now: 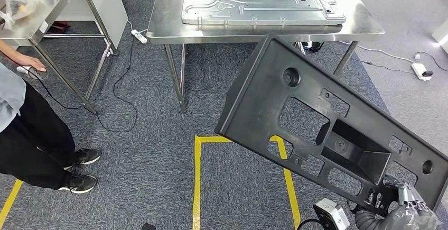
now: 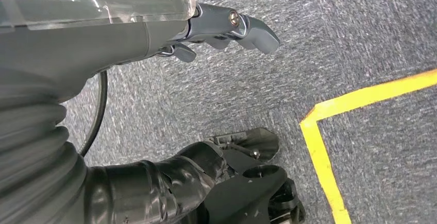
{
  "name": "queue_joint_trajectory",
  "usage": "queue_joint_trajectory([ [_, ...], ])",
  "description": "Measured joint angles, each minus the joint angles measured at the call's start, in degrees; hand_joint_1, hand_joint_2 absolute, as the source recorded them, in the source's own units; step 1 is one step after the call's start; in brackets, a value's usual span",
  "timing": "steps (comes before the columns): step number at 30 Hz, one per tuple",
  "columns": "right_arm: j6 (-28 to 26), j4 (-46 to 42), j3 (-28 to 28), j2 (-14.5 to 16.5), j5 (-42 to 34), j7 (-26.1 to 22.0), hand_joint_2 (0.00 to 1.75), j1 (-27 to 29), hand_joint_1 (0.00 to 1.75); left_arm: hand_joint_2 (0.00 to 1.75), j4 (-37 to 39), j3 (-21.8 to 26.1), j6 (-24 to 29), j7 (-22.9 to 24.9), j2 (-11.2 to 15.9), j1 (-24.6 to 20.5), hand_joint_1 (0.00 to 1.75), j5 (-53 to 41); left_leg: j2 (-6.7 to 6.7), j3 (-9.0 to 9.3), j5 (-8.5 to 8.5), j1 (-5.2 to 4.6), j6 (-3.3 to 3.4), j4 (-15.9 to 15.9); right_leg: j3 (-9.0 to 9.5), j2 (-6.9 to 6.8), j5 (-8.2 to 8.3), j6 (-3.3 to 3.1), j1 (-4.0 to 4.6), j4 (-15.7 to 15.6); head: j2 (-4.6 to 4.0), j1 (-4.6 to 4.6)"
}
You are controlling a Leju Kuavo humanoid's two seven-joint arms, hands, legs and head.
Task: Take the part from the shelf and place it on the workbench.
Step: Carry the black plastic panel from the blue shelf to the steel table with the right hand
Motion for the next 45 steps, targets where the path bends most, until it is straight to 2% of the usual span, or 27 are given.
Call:
queue_joint_trajectory([
  [2, 0.0, 0.0, 0.0, 0.0, 0.0, 0.0, 1.75, -0.2, 1.71, 1.75, 0.0, 0.0, 0.0, 0.0, 0.0, 0.0, 0.0, 0.0, -0.04, 0.21, -0.34, 0.14, -0.4, 0.3, 3.16, -0.17, 4.18, 0.16, -0.39, -6.9, 0.0, 0.01],
  [4, 0.0, 0.0, 0.0, -0.1, 0.0, 0.0, 1.75, -0.4, 1.71, 1.75, 0.0, 0.0, 0.2, 0.0, 0.0, -0.1, 0.0, -0.1, -0.07, 0.18, -0.79, 0.02, -1.11, 0.7, 6.06, -0.32, 6.22, -0.23, -0.25, -13.2, 0.0, -0.01],
  [5, 0.0, 0.0, 0.0, -0.1, 0.0, 0.0, 1.75, -0.5, 1.71, 1.75, 0.0, 0.0, 0.3, 0.0, 0.0, -0.1, 0.0, -0.2, -0.06, 0.12, -0.93, -0.08, -1.47, 0.8, 6.53, -0.3, 6.21, -0.61, -0.09, -14.4, 0.0, -0.03],
  [9, 0.0, 0.0, 0.1, -0.1, 0.0, 0.0, 1.75, -0.5, 1.71, 1.75, 0.0, 0.0, 0.5, 0.0, 0.0, -0.2, 0.0, -0.6, 0.08, 0.23, -1.41, 0.05, -2.72, 0.9, 6.76, -0.1, 6.06, -2.44, 0.15, -14.8, 0.0, -0.08],
  [11, 0.0, 0.0, 0.1, -0.1, 0.0, 0.0, 1.75, -0.6, 1.71, 1.75, 0.0, 0.0, 0.6, 0.0, 0.0, -0.3, 0.0, -0.6, 0.01, -1.46, -3.77, 0.2, -3.07, 4.8, 7.16, -0.17, 6.08, -3.27, 0.03, -15.2, 0.0, -0.13],
  [13, 0.0, 0.0, 0.1, -0.1, 0.1, 0.0, 1.75, -0.6, 1.71, 1.75, 0.0, 0.0, 0.6, 0.0, 0.0, -0.2, 0.0, -0.6, -0.04, -5.34, -7.44, 0.22, -3.18, 12.7, 7.28, -0.23, 5.86, -3.78, 0.25, -15.2, 0.0, -0.16],
  [14, 0.0, 0.0, 0.1, -0.1, 0.1, 0.0, 1.75, -0.6, 1.71, 1.75, 0.0, 0.0, 0.6, 0.0, 0.0, -0.1, 0.0, -0.6, -0.04, -7.21, -8.54, 0.22, -3.18, 16.2, 7.34, -0.19, 5.76, -3.93, 0.41, -15.2, 0.0, -0.15],
  [15, 0.0, 0.0, 0.1, -0.1, 0.1, 0.0, 1.75, -0.6, 1.71, 1.75, 0.0, 0.0, 0.6, 0.0, 0.0, -0.1, 0.0, -0.6, -0.04, -8.19, -8.43, 0.21, -3.1, 17.7, 7.47, -0.11, 5.64, -4.02, 0.57, -15.2, 0.0, -0.15],
  [16, 0.0, 0.0, 0.1, -0.1, 0.1, 0.0, 1.75, -0.6, 1.71, 1.75, 0.0, 0.0, 0.6, 0.0, 0.0, 0.0, 0.0, -0.6, -0.06, -8.07, -7.16, 0.18, -2.91, 17.0, 7.7, 0.0, 5.51, -4.05, 0.71, -15.1, 0.0, -0.15],
  [18, 0.0, 0.0, 0.1, -0.1, 0.1, 0.0, 1.75, -0.6, 1.71, 1.75, 0.0, 0.0, 0.6, 0.0, 0.0, 0.0, 0.0, -0.6, -0.15, -4.98, -2.62, -0.06, -2.11, 9.8, 8.38, 0.18, 5.08, -3.97, 0.93, -15.2, 0.0, -0.14],
  [19, 0.0, 0.0, 0.1, -0.1, 0.1, 0.0, 1.75, -0.6, 1.71, 1.75, 0.0, 0.0, 0.6, 0.0, 0.0, 0.0, 0.0, -0.6, -0.2, -3.23, -1.07, -0.25, -1.64, 6.0, 8.61, 0.22, 4.82, -3.79, 1.11, -15.1, 0.0, -0.12],
  [20, 0.0, 0.0, 0.1, -0.1, 0.1, 0.0, 1.75, -0.6, 1.71, 1.75, 0.0, 0.0, 0.6, 0.0, 0.0, 0.0, 0.0, -0.6, -0.23, -1.93, -0.25, -0.45, -1.27, 3.3, 8.7, 0.24, 4.62, -3.55, 1.15, -15.0, 0.0, -0.14],
  [21, 0.0, 0.0, 0.1, -0.1, 0.1, 0.0, 1.75, -0.6, 1.71, 1.75, 0.0, 0.0, 0.6, 0.0, 0.1, -0.1, 0.0, -0.6, -0.27, -1.31, -0.19, -0.66, -1.01, 2.0, 8.67, 0.23, 4.49, -3.27, 1.13, -15.0, 0.0, -0.12],
  [24, 0.0, 0.0, 0.1, -0.1, 0.1, 0.0, 1.75, -0.7, 1.71, 1.75, 0.0, 0.0, 0.6, 0.0, 0.1, 0.0, 0.0, -0.6, -0.29, -0.74, -0.23, -0.6, -0.55, 0.9, 8.72, 0.12, 4.19, -2.34, 1.02, -15.0, 0.0, -0.14],
  [25, 0.0, 0.0, 0.1, -0.1, 0.1, 0.0, 1.75, -0.7, 1.71, 1.75, 0.0, 0.0, 0.6, 0.0, 0.1, 0.0, 0.0, -0.6, -0.26, -0.45, -0.11, -0.41, -0.28, 0.5, 8.4, 0.09, 3.56, -2.05, 1.0, -14.1, 0.0, -0.12],
  [27, 0.0, 0.0, 0.1, -0.2, 0.1, 0.0, 1.75, -0.7, 1.71, 1.75, 0.0, 0.0, 0.6, 0.0, 0.1, 0.0, 0.0, -0.7, -0.16, 0.02, -0.03, -0.18, 0.17, 0.0, 5.86, 0.03, 0.87, -1.53, 0.78, -8.9, 0.0, -0.04],
  [29, 0.0, 0.0, 0.1, -0.3, 0.2, 0.0, 1.75, -0.7, 1.71, 1.75, 0.0, 0.0, 0.5, 0.0, 0.0, -0.1, 0.0, -0.7, -0.11, 0.15, -0.25, -0.15, 0.33, -0.1, 1.51, 0.01, -2.08, -1.14, 0.47, -1.3, 0.0, 0.01],
  [30, 0.0, 0.0, 0.1, -0.3, 0.3, 0.0, 1.75, -0.7, 1.71, 1.75, 0.0, 0.0, 0.5, 0.0, 0.0, 0.0, 0.0, -0.7, -0.1, 0.28, -0.4, -0.14, 0.3, 0.0, -0.15, -0.01, -2.47, -0.97, 0.3, 1.2, 0.0, 0.01],
  [31, 0.0, 0.0, 0.1, -0.3, 0.3, 0.0, 1.75, -0.7, 1.71, 1.75, 0.0, 0.1, 0.5, 0.0, 0.0, 0.0, 0.0, -0.7, -0.11, 0.49, -0.6, -0.11, 0.21, 0.0, -0.85, -0.03, -1.7, -0.83, 0.11, 1.7, 0.0, 0.01],
  [32, 0.0, 0.0, 0.1, -0.3, 0.4, 0.0, 1.75, -0.7, 1.71, 1.75, 0.0, 0.1, 0.5, 0.0, 0.0, 0.0, 0.0, -0.7, -0.15, 0.82, -0.85, -0.05, 0.06, 0.0, -0.4, -0.07, 0.2, -0.71, -0.08, -0.1, 0.0, 0.0],
  [34, 0.0, 0.0, 0.1, -0.4, 0.5, 0.0, 1.75, -0.8, 1.71, 1.75, 0.0, 0.1, 0.5, 0.0, 0.0, 0.0, 0.0, -0.7, -0.25, 1.55, -1.56, 0.11, -0.48, 0.2, 2.93, -0.2, 5.03, -0.52, -0.38, -7.8, 0.0, 0.01],
  [35, 0.0, 0.0, 0.2, -0.4, 0.5, 0.0, 1.75, -0.8, 1.71, 1.75, 0.0, 0.1, 0.5, 0.0, 0.0, 0.0, 0.0, -0.7, -0.3, 1.73, -1.94, 0.09, -0.85, 0.4, 4.45, -0.25, 6.39, -0.56, -0.29, -11.2, 0.0, 0.06],
  [36, 0.0, 0.0, 0.2, -0.4, 0.6, 0.0, 1.75, -0.9, 1.71, 1.75, 0.0, 0.1, 0.5, 0.0, 0.0, -0.1, 0.0, -0.7, -0.32, 1.77, -2.21, 0.02, -1.21, 0.5, 5.35, -0.26, 6.94, -0.76, -0.22, -13.2, 0.0, 0.04],
  [39, 0.0, -0.2, 0.3, -0.4, 0.8, 0.0, 1.75, -1.0, 1.71, 1.75, 0.0, 0.3, 0.4, 0.0, 0.0, -0.2, 0.0, -0.8, -0.21, 1.84, -2.52, -0.15, -2.03, 0.4, 5.54, -0.05, 6.53, -1.91, 0.04, -13.9, 0.0, -0.04],
  [41, 0.0, -0.4, 0.6, -0.4, 1.0, 0.0, 1.75, -1.1, 1.71, 1.75, 0.0, 0.4, 0.4, 0.0, 0.0, -0.3, 0.0, -0.9, -0.16, 1.58, -3.57, 0.03, -2.47, 1.8, 5.9, -0.02, 6.43, -2.73, 0.02, -14.2, 0.0, -0.04],
  [43, 0.0, -0.6, 1.0, -0.4, 1.2, 0.0, 1.75, -1.2, 1.71, 1.75, 0.0, 0.4, 0.4, -0.1, 0.0, -0.4, 0.0, -1.0, -0.19, -1.15, -6.32, 0.12, -2.7, 7.5, 6.33, -0.14, 6.24, -3.4, 0.05, -14.4, 0.0, -0.07],
  [45, 0.0, -0.7, 1.3, -0.5, 1.3, 0.0, 1.75, -1.3, 1.71, 1.75, 0.0, 0.6, 0.3, 0.0, 0.0, -0.3, 0.0, -1.1, -0.19, -5.59, -8.8, 0.12, -2.66, 15.3, 6.57, -0.17, 5.97, -3.84, 0.35, -14.4, 0.0, -0.07],
])
